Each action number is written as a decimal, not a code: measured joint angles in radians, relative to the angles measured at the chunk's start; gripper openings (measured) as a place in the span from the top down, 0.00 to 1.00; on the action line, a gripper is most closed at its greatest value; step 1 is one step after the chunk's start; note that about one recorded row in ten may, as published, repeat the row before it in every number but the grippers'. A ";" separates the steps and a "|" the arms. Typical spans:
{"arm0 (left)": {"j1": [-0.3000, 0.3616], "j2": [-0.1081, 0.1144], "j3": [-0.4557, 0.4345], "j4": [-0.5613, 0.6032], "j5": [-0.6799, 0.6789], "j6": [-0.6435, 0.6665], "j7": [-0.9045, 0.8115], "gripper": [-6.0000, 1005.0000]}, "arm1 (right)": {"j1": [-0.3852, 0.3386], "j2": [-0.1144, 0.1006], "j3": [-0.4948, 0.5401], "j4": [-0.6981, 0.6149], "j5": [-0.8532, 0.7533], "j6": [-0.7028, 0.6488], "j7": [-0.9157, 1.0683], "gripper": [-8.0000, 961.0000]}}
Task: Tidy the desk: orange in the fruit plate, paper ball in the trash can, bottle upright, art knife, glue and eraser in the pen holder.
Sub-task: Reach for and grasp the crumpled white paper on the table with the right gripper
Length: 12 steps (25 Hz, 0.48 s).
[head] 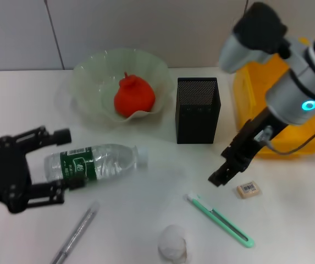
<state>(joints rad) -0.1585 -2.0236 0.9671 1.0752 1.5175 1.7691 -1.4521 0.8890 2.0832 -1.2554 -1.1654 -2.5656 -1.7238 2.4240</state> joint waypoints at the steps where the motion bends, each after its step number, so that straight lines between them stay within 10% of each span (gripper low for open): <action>1: 0.000 0.000 0.000 0.000 0.000 0.000 0.000 0.14 | 0.003 0.001 -0.025 0.000 0.008 0.001 0.010 0.31; 12: 0.010 0.004 -0.100 -0.058 0.090 0.080 0.039 0.14 | 0.060 0.005 -0.316 0.055 0.156 0.058 0.110 0.31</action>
<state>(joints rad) -0.1489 -2.0195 0.8670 1.0176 1.6078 1.8490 -1.4131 0.9489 2.0887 -1.5714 -1.1104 -2.4094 -1.6655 2.5337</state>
